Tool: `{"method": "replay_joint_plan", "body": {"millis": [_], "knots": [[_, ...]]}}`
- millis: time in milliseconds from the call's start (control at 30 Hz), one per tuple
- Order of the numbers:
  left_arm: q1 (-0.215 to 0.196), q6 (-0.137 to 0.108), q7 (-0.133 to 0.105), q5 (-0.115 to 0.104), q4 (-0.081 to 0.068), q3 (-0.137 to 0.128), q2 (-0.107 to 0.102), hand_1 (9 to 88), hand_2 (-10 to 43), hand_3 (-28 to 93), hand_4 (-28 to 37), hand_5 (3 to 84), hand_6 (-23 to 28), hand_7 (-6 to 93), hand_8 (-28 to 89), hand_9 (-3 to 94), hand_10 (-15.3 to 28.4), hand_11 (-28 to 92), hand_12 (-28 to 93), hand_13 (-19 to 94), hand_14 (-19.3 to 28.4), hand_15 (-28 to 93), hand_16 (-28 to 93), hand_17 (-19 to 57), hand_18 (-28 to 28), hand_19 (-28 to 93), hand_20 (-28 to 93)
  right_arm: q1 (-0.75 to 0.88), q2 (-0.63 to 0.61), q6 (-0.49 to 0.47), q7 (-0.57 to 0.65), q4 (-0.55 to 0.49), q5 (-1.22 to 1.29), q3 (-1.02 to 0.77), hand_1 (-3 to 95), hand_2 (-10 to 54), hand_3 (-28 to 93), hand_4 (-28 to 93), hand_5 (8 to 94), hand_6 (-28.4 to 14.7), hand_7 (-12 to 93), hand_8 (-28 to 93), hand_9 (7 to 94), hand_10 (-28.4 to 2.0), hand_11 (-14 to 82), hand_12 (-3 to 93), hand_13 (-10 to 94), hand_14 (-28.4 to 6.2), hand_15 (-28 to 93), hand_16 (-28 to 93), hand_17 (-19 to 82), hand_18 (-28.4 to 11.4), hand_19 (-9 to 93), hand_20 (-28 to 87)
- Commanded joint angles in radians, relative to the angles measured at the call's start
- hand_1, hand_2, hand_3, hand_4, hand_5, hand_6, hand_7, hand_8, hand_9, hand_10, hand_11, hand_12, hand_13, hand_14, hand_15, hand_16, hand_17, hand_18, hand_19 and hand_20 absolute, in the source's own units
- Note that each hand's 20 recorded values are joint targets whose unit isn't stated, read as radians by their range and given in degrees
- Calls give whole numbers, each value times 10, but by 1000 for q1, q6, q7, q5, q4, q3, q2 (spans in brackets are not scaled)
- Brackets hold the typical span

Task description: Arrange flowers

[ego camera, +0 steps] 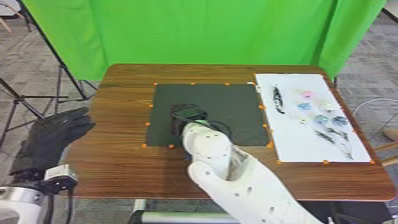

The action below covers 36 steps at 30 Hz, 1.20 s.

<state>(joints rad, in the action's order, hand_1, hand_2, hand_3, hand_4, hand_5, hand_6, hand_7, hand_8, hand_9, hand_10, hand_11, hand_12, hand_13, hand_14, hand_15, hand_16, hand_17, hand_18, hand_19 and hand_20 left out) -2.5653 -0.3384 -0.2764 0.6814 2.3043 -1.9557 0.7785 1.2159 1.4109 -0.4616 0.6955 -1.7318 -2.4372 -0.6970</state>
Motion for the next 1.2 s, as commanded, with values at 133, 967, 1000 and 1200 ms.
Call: {"method": "replay_joint_plan", "body": {"millis": [133, 967, 1000, 1200], "knots": [[86, 28, 22, 20, -26, 64, -11, 268, 63, 819, -142, 450, 137, 136, -85, 370, 218, 344, 83, 263, 276, 542, -113, -100, 211, 565, 107, 19, 80, -54, -22, 69, -71, -37, 528, -75, 802, -263, 803, -49, 330, 268, 815, -157, 424, 368, 743, -127, 790, 283, 344, -284, 919, 320], [158, 63, 49, 41, -45, 101, 1, 270, 62, 818, -143, 451, 138, 134, -85, 370, 218, 343, 84, 264, 276, 542, -113, -100, 211, 564, 107, 37, 119, 53, 14, 128, -97, -57, 476, -87, 751, -242, 789, -44, 340, 220, 799, -171, 454, 283, 739, -131, 758, 269, 345, -284, 915, 257], [166, 64, 53, 44, -47, 105, 2, 270, 62, 818, -143, 451, 138, 134, -84, 370, 218, 343, 84, 264, 276, 542, -113, -100, 211, 564, 106, 38, 121, 53, 14, 129, -97, -60, 469, -88, 749, -244, 785, -45, 341, 217, 796, -173, 458, 272, 737, -132, 757, 268, 344, -284, 913, 255], [163, 59, 46, 42, -46, 108, 0, 270, 62, 818, -142, 451, 138, 135, -84, 370, 218, 344, 84, 264, 275, 541, -113, -101, 211, 564, 107, 40, 115, 63, 23, 104, -68, -53, 449, -78, 750, -245, 785, -48, 336, 211, 794, -174, 458, 261, 736, -133, 754, 264, 344, -284, 911, 250]]}}
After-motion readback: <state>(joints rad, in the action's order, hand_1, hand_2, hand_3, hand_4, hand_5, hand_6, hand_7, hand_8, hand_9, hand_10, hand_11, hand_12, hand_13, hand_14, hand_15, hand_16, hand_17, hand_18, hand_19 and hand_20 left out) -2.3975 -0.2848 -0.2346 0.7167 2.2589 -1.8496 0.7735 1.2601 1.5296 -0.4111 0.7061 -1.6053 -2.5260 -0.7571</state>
